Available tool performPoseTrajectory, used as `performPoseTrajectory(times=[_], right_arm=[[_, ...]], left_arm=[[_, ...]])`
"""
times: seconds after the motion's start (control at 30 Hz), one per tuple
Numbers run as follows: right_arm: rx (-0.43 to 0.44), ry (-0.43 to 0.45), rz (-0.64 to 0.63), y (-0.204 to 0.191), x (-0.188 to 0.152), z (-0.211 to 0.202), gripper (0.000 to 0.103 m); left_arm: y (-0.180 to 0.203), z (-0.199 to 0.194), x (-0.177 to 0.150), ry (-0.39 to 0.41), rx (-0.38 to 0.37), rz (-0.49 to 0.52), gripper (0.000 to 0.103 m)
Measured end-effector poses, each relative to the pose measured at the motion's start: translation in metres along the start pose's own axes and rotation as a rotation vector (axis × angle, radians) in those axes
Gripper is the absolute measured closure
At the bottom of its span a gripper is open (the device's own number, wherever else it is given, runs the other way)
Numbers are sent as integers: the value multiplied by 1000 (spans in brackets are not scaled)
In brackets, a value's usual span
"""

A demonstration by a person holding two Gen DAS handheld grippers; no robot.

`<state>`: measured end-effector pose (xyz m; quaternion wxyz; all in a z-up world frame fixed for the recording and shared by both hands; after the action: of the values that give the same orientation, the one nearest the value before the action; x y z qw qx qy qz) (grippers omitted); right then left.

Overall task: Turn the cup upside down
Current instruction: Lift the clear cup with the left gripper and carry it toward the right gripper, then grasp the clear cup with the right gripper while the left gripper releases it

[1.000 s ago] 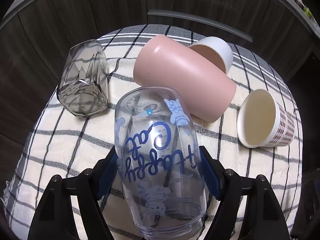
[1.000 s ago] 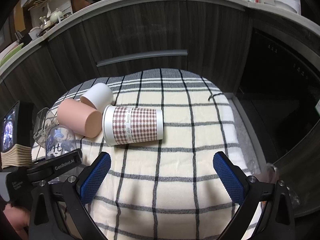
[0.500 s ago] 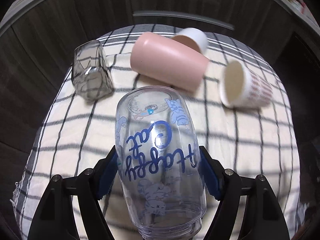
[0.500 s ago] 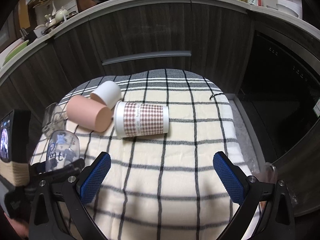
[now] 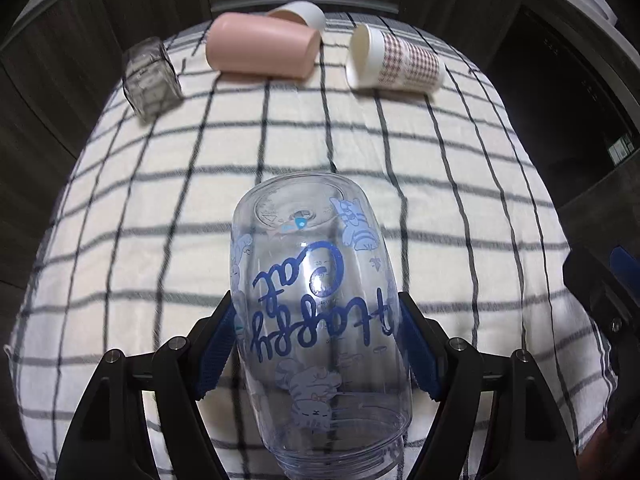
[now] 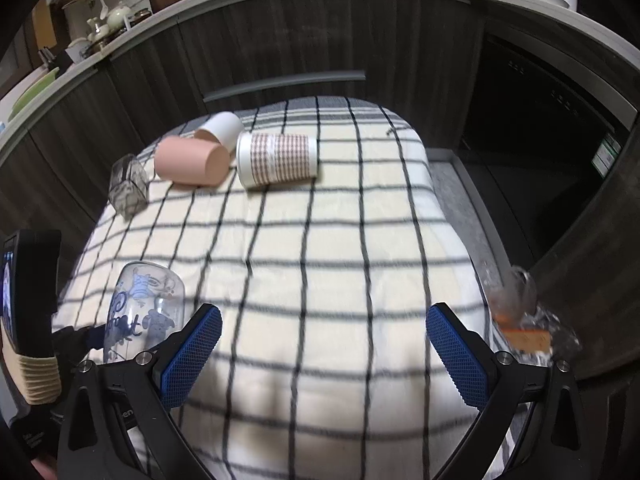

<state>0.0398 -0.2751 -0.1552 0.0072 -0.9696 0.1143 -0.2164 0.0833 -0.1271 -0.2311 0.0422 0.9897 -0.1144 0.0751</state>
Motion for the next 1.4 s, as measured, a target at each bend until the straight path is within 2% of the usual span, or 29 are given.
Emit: performPoseTrajectory(times=[0.17,0.47,0.57,0.9,1.0,1.1,1.23,1.3,1.4], right_arm=[[-10,-4,6,5,-10,-4,1],[-13,7,8,8,-11,-6,1],[-16,18,9,7,-12,-11,1],[0,38,5,1,-5,-36,1],[19,35,-9,-9,3,-48,1],[51,-7,-34,-26,15,-53,1],[128,-115,-79,-57,26,-43,1],[152,-211,-126,-79,32,-31,1],[146,-342,-207,-112,33,-13,1]], left_arm=[[1,6,-1,3,29,8,28],[-2,6,-1,10,32,6,27],[-3,2,-2,19,37,11,19],[-6,-48,-11,106,37,35,11],[-22,-75,-19,164,31,7,4],[-45,-96,-24,217,40,-44,2],[-84,-109,-27,233,82,-148,0],[-101,-111,-29,231,102,-195,0],[-130,-113,-30,242,88,-280,0]])
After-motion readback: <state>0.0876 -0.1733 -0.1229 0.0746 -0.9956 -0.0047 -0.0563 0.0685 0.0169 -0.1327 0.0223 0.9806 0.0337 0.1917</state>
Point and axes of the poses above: each gripper's, at about its wrist camera, not at the fingertips, and z roughly the way its jaws point, y to its right, x to its top, the point moved 6 cm from there along z, roughly the way its jaws point, and after that the axes turned 10 degrees about -y, right-handed, at the moved point
